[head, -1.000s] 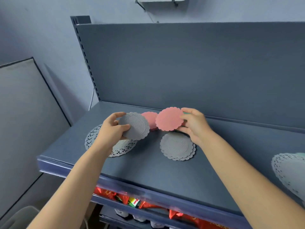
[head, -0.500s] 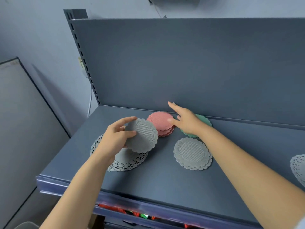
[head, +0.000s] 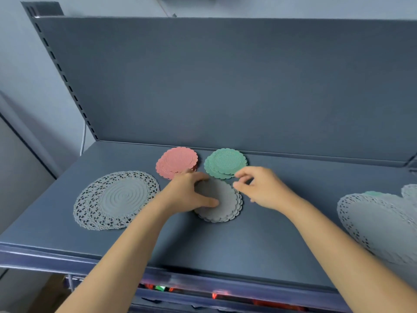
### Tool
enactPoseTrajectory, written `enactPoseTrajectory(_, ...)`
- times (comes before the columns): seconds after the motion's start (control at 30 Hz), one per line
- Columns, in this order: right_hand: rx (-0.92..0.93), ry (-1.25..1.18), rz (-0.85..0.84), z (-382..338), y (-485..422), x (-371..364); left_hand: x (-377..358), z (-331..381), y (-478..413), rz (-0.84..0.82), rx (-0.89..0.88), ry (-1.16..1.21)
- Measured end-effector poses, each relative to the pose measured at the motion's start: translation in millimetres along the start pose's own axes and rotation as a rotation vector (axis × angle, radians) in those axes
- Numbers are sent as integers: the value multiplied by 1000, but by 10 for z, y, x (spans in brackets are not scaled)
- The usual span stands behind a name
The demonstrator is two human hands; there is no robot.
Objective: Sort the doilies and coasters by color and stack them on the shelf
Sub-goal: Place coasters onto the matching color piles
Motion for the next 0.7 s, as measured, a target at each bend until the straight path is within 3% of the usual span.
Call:
enactPoseTrajectory(0.1,-23,-122,-25,41,74,-134,-113,120,16,-51,-27,-39)
enactPoseTrajectory(0.5,111,21,6,-71,144,-140,-113,58,36,70,57,108)
enactPoseTrajectory(0.7,129,71,115,-130,448,24,-57,163,-82,87,68,-139)
Point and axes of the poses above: each hand's wrist, its own y-axis away from the middle knuckle, its own x-axis out of the back of the hand, z = x × y, the point moved 10 cm from there along -y, towards the middle knuckle
